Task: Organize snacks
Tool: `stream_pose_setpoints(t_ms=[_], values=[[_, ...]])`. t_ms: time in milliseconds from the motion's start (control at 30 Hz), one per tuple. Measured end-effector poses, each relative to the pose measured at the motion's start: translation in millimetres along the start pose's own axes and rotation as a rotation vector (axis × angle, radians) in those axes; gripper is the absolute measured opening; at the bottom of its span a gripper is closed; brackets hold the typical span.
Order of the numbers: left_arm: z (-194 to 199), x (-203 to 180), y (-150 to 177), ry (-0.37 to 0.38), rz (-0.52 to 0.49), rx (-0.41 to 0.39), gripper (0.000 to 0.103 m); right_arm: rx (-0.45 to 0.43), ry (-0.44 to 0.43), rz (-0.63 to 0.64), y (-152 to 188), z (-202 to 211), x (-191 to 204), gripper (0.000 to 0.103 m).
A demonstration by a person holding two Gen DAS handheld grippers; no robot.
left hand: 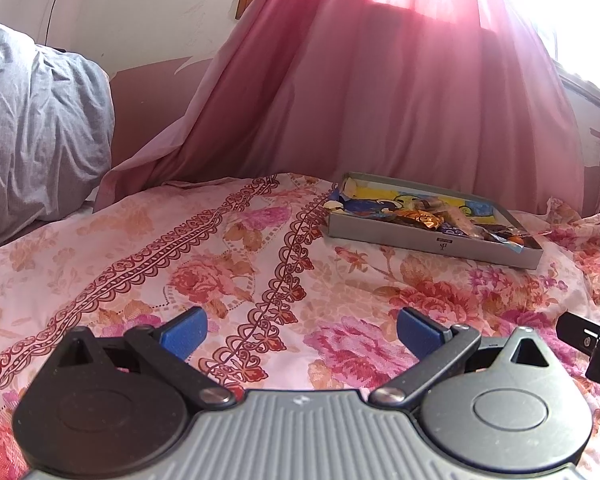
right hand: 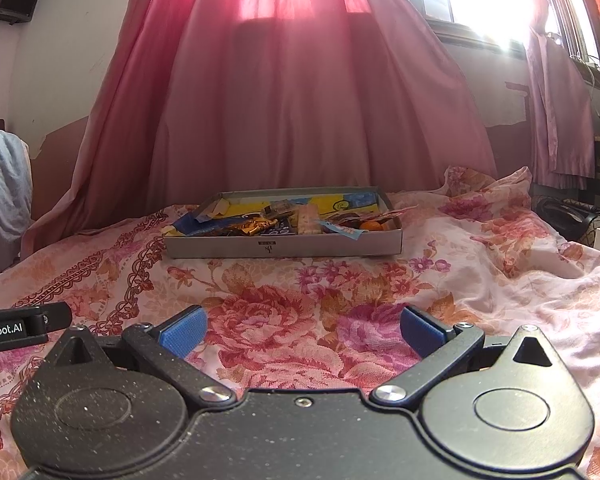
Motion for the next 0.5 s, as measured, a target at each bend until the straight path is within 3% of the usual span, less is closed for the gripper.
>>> stream_pose_setpoints(t_ms=[500], values=[[0.1,-1.0,-0.1,0.001,-0.002,-0.002,0.103,0.003,-0.002,0.005,0.4,-0.2,-0.3,0.102]])
Point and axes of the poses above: each gripper's, at about its wrist camera, not at the fingertips, and z roughly against the way its jaws point, x to its left, y to its underside, the point moved 3 cm from there along -z, roughly the way its jaws point, and after that the axes turned 10 degrees about -y, right-handed, at the moved point
